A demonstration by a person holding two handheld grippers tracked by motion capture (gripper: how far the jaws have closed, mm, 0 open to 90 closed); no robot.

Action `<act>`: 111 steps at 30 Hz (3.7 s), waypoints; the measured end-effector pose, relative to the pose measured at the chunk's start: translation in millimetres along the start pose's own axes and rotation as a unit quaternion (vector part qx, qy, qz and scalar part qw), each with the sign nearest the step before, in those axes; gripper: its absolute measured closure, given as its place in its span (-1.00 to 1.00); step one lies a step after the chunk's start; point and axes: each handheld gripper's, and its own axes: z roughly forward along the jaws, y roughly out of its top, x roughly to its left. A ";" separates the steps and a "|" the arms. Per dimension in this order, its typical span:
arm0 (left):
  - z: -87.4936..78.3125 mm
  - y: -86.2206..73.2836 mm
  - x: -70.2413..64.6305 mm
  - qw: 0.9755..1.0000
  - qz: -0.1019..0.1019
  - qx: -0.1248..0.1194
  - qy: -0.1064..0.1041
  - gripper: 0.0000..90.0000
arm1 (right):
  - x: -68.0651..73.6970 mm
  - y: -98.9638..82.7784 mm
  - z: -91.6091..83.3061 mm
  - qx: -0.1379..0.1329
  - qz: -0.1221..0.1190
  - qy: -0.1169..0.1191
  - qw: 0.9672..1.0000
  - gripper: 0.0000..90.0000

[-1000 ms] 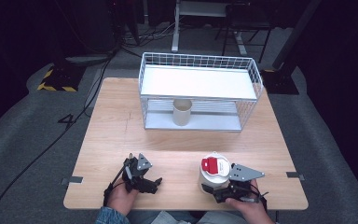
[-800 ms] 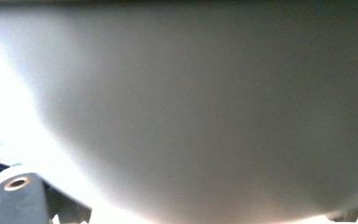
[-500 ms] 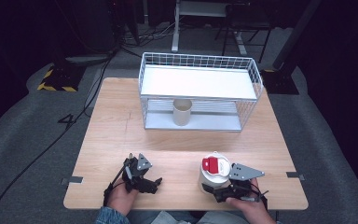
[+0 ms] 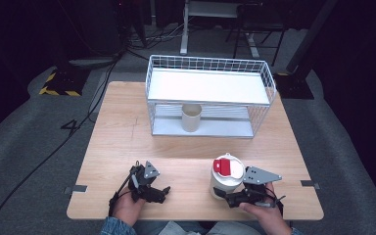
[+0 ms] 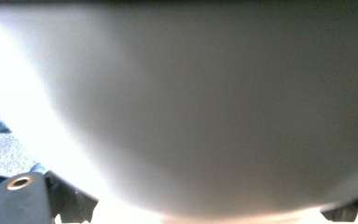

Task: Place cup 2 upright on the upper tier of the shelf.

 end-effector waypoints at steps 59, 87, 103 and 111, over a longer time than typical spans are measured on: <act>3.4 3.8 4.0 0.999 -0.032 -0.001 0.026 -1.00 | -69.2 174.0 -39.8 -0.040 -0.032 -0.072 0.996 -0.69; 2.8 3.0 4.4 0.998 -0.042 -0.002 0.036 -1.00 | -118.5 238.0 10.7 -0.057 -0.023 -0.080 0.995 -0.69; 3.9 4.4 4.9 0.998 -0.044 -0.002 0.038 -1.00 | -140.6 249.9 55.7 -0.072 0.005 -0.105 0.992 -0.69; 3.9 4.4 4.9 0.998 -0.044 -0.001 0.038 -1.00 | -153.6 250.1 77.8 -0.066 0.021 -0.122 0.990 -0.69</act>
